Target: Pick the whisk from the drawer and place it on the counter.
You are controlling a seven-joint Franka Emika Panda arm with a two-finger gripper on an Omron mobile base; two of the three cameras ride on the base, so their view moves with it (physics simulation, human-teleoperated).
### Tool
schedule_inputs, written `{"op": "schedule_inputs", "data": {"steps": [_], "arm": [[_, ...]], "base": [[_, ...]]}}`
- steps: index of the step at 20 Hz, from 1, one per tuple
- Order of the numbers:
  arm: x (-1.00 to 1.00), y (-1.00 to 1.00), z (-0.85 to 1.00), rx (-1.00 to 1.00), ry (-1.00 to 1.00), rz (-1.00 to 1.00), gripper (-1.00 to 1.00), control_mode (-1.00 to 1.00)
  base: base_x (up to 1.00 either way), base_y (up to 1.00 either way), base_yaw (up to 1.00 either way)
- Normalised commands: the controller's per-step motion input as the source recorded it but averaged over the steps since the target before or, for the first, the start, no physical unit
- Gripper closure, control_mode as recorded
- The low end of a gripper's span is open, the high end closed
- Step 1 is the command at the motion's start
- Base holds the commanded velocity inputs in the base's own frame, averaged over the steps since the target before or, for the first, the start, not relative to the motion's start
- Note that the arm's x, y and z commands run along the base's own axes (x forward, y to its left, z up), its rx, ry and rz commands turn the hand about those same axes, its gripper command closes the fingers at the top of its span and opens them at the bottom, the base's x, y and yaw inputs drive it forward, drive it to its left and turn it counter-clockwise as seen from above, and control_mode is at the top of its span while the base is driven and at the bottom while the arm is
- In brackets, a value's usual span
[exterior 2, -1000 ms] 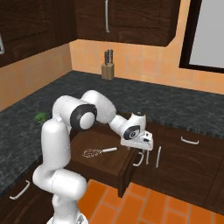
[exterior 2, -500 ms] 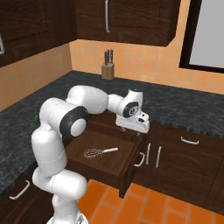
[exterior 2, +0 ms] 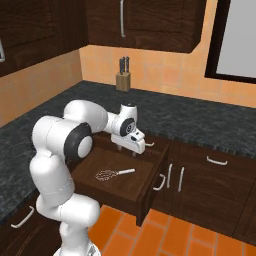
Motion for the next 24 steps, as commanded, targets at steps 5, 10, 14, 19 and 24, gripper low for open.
{"op": "schedule_inputs", "data": {"steps": [5,10,14,19,24], "arm": [[0.73,0.2,-0.58,0.0,0.03,-0.17,-1.0,-1.0],[0.62,0.0,-0.53,0.0,0.09,-0.14,-1.0,-1.0],[0.12,0.0,-0.37,0.0,0.14,-0.07,-1.0,-1.0],[0.02,0.0,-0.74,0.0,0.11,-0.04,-1.0,-1.0],[0.12,0.03,-0.61,0.0,0.04,-0.04,-1.0,-1.0]], "base": [[0.0,0.0,0.0],[0.0,0.0,0.0],[0.0,0.0,0.0],[0.0,0.0,0.0],[0.0,0.0,0.0]]}}
